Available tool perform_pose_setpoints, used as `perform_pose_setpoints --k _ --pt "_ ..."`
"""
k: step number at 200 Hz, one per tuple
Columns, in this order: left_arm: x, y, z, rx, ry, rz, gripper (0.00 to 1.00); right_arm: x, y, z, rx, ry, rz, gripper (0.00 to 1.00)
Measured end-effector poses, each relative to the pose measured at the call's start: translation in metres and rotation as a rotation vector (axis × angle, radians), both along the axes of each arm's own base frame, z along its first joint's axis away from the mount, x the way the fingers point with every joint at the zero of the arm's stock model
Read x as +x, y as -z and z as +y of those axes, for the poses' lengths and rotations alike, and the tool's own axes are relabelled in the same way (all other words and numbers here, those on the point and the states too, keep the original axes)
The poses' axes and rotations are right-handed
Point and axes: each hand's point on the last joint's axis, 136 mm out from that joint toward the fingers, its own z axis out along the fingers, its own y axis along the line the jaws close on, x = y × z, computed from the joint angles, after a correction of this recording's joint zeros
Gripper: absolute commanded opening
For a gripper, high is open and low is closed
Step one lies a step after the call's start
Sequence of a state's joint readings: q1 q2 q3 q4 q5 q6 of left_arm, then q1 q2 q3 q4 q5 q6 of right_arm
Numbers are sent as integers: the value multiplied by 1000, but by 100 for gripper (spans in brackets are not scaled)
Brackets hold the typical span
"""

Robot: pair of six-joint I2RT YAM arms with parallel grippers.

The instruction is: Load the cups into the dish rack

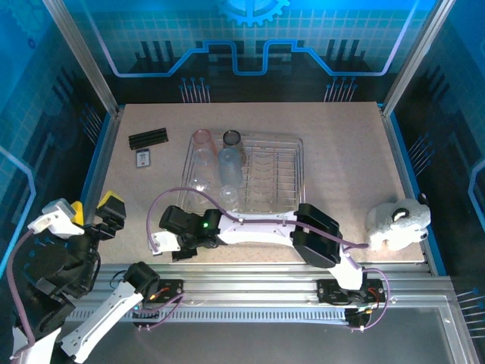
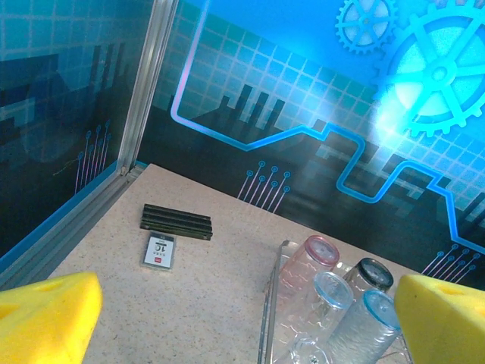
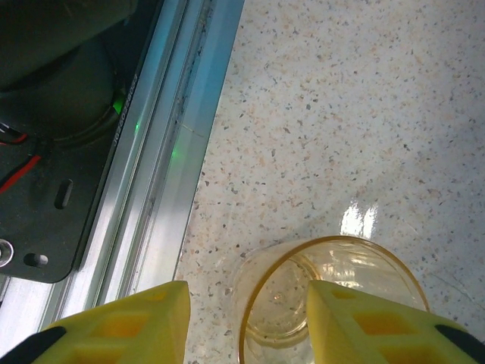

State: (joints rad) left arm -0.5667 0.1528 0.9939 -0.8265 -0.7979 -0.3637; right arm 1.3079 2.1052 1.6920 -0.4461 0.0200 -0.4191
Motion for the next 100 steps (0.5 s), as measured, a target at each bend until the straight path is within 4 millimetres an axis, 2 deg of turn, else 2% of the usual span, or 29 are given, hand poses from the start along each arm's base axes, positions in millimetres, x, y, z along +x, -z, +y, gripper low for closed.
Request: perform_pose_setpoints --k 49,100 --pt "1 1 0 3 -1 4 100 0 25 -4 -65 12 25 42" --pt "3 6 -2 10 -3 15 99 3 27 -6 -73 31 36 21"
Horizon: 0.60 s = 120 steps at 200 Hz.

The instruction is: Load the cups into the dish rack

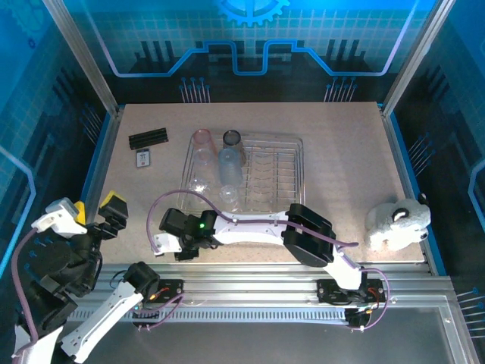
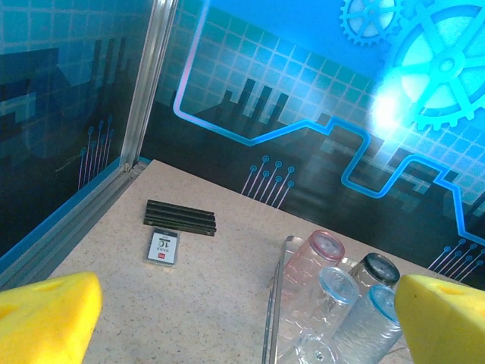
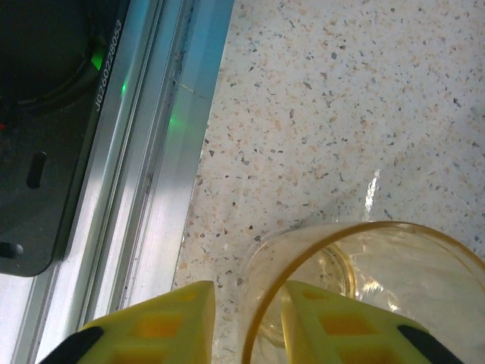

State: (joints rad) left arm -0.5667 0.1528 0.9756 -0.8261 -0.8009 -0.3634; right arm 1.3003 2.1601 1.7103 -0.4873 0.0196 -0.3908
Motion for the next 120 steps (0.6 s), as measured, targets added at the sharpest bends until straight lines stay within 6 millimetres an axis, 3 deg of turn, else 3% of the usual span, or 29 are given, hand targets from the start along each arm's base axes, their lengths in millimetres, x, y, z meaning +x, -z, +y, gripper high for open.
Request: perform_pose_setpoints --k 36,77,97,120 --pt "2 4 -1 6 0 9 100 1 -1 0 -1 6 -1 0" --pt "3 3 -2 8 0 4 99 0 -11 -4 25 4 -13 0" --pt "3 -1 -2 -1 1 -13 99 -2 -38 -10 90 0 -30 0" --pt "5 -5 -4 -2 7 -27 99 -3 -91 -17 233 3 -57 0"
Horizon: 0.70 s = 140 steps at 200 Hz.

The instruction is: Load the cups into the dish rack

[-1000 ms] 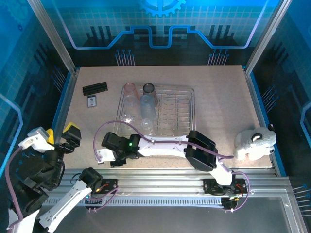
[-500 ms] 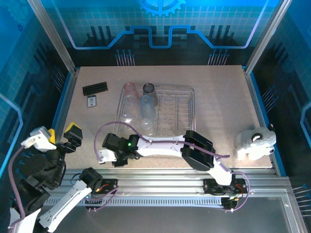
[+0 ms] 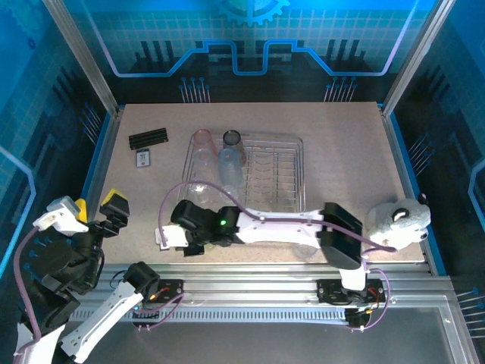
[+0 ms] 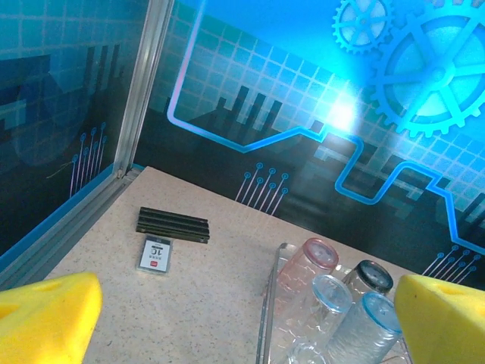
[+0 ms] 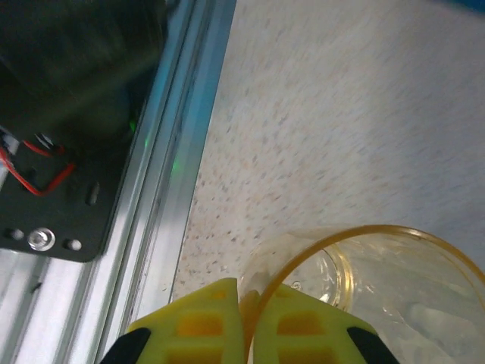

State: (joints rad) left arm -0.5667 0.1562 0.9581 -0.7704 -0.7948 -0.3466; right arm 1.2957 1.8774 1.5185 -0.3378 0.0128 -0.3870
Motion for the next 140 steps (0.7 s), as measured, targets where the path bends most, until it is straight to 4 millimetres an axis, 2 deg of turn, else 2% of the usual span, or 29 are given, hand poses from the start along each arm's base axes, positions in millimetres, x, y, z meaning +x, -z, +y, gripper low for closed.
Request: perform_pose_setpoints --k 18,34,56,71,116,140 --pt "4 -2 -7 12 29 2 99 5 -48 -8 139 24 2 0" --pt "13 -4 -22 35 88 16 99 19 -87 -23 265 68 13 0" --pt "30 -4 -56 77 222 54 99 45 -119 -53 402 147 59 0" --pt "42 -3 -85 102 342 84 99 63 -129 -77 477 200 92 0" --pt "70 -1 -183 100 742 205 99 105 -135 -165 644 396 210 0" --pt "82 0 -226 66 914 259 99 112 -150 -209 755 458 225 0"
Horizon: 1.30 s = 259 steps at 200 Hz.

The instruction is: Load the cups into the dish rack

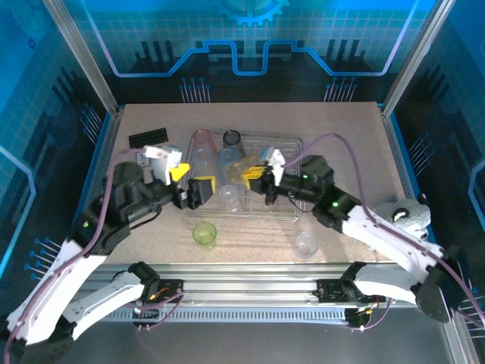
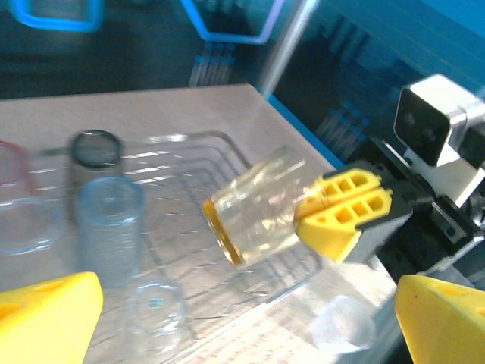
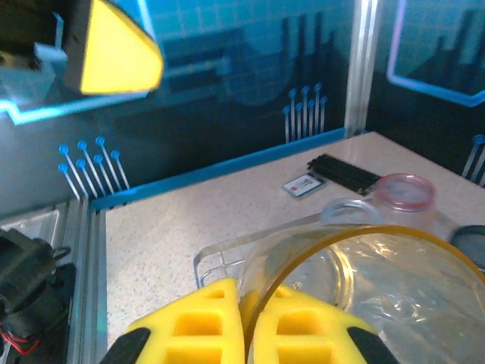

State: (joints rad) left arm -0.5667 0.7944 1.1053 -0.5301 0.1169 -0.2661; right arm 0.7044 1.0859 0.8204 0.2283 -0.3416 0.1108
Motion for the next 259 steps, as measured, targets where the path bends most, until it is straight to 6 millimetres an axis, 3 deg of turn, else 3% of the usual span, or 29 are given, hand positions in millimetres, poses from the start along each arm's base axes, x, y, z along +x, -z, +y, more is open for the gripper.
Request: perform_pose_setpoints --k 43,75,106,158,188,236,259 --pt "19 3 -56 -92 191 116 99 -8 -43 -55 210 34 -42 0" --pt "31 6 -84 -173 277 181 99 -8 -62 -72 323 10 -30 0" --pt "40 6 -101 -234 325 224 99 -12 -74 -71 385 -56 -1 0" --pt "43 -8 -109 -299 358 209 99 -9 -73 -60 444 -157 104 0" --pt "43 -14 -113 -327 384 204 90 -6 -72 -57 469 -179 148 0" --pt "42 -18 -119 -354 426 206 90 -5 -83 -58 499 -194 152 0" --pt "42 -21 -119 -367 431 206 81 -5 -87 -57 508 -200 155 0"
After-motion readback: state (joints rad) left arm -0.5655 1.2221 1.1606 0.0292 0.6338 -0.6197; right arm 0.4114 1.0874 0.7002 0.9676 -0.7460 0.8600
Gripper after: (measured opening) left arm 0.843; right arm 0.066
